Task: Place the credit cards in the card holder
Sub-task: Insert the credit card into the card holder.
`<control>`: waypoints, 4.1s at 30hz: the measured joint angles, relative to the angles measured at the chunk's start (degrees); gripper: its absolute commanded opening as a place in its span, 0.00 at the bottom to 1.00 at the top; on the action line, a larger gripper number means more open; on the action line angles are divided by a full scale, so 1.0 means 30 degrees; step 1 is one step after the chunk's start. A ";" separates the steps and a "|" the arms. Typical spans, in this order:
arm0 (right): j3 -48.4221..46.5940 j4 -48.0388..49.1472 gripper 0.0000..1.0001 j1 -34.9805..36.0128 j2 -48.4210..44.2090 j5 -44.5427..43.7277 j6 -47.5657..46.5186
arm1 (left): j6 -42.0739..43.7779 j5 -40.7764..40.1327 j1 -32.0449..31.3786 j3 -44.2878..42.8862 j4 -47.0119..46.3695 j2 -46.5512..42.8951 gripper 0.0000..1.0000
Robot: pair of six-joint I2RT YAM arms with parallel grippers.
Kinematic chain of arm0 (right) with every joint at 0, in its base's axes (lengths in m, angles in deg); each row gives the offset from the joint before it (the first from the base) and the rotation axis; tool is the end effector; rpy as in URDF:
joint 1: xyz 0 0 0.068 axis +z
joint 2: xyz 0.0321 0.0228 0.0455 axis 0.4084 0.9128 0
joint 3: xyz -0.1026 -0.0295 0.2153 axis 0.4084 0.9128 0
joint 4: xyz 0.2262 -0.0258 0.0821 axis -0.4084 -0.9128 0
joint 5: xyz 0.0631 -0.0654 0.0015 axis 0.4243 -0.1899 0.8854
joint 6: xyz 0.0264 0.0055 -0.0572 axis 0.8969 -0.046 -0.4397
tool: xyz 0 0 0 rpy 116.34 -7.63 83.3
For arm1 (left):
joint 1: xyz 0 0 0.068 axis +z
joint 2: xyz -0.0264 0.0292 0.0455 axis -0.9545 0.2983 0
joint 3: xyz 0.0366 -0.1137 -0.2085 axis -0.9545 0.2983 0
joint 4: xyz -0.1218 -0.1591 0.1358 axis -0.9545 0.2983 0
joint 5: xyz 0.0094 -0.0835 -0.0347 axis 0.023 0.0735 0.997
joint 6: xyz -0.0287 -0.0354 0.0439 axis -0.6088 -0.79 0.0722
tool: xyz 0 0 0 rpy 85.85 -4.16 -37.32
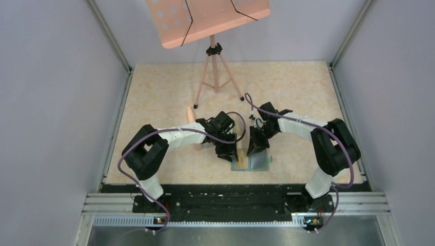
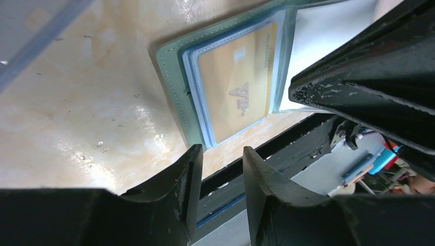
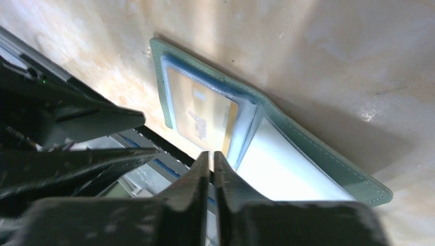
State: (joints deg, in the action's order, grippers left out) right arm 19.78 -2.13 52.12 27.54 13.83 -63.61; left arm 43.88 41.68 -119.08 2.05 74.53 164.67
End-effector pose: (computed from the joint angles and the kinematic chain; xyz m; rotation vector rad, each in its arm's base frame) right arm 0.2350 0.1549 0.1264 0.1687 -2.9369 -0.9208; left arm 0.2094 -0.2459 0.1428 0.1988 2.9792 -0.8549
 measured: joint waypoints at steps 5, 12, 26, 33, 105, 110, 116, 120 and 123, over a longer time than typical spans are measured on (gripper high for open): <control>0.0204 0.0648 0.00 0.0000 -0.0109 0.0328 -0.0080 | -0.0692 0.0794 0.0335 0.0605 -0.1311 0.0051 0.41; 0.0896 0.1093 0.00 0.0000 0.0153 0.0087 -0.0131 | -0.0947 0.1071 0.0452 0.0605 -0.2368 0.0109 0.43; 0.1158 0.1275 0.00 0.0000 0.0801 -0.0087 -0.0189 | -0.0787 0.1056 0.0401 0.0248 -0.2667 0.1027 0.48; 0.1158 0.1341 0.00 0.0007 0.0933 -0.0022 -0.0189 | -0.0204 -0.0007 0.0036 -0.0954 -0.1290 0.1654 0.52; -0.0015 -0.0852 0.00 -0.5195 -0.4779 -0.2419 -0.0313 | 0.1967 0.3235 -0.1785 -0.9916 0.3861 0.6768 0.41; -0.0015 -0.1042 0.00 -0.5603 -0.4787 -0.2441 -0.0452 | 0.1887 0.5238 -0.1778 -1.0950 0.3337 0.7941 0.45; -0.0015 -0.1049 0.00 -0.5734 -0.4779 -0.2601 -0.0583 | 0.2106 0.6258 -0.1785 -1.1868 0.3140 0.9187 0.45; -0.0066 -0.1078 0.03 -0.5770 -0.4750 -0.2390 -0.0714 | 0.2616 0.5508 -0.1683 -1.2109 0.3140 0.8983 0.47; -0.0685 -0.1282 0.06 -0.5763 -0.4328 -0.1938 -0.0882 | 0.2922 0.4116 -0.1355 -1.1679 0.3060 0.7985 0.48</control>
State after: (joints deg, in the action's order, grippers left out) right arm 17.72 -5.97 34.83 14.55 8.02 -66.25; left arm 52.64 54.03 -123.14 -32.98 83.71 188.62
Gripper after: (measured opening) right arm 0.035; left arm 0.469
